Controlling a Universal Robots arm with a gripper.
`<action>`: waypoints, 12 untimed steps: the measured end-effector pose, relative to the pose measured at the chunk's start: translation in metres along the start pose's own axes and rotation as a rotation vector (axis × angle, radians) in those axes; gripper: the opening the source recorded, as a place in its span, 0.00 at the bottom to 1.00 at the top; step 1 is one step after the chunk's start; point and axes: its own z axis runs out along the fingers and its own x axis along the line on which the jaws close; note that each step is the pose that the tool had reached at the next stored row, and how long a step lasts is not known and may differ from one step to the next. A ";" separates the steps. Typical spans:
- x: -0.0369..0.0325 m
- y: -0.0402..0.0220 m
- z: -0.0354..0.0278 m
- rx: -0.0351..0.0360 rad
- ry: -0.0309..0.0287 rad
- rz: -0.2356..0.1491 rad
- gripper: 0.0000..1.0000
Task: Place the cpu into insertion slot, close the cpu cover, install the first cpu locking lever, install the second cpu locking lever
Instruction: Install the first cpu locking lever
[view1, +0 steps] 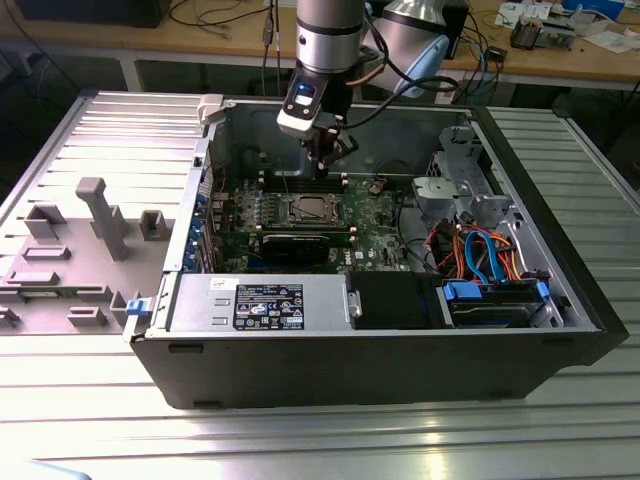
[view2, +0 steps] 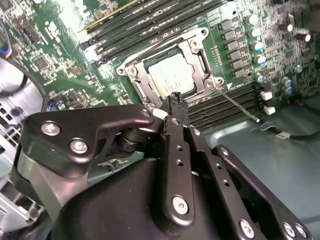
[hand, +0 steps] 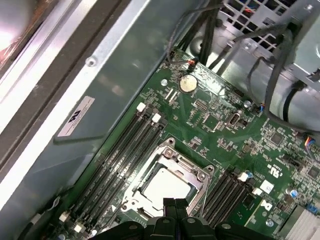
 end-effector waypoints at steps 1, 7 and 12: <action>0.0000 0.0000 0.0000 -0.0003 0.0001 -0.020 0.11; 0.0000 0.0000 0.0000 -0.0017 0.0002 -0.109 0.11; 0.0000 0.0000 0.0000 -0.0022 0.0003 -0.135 0.11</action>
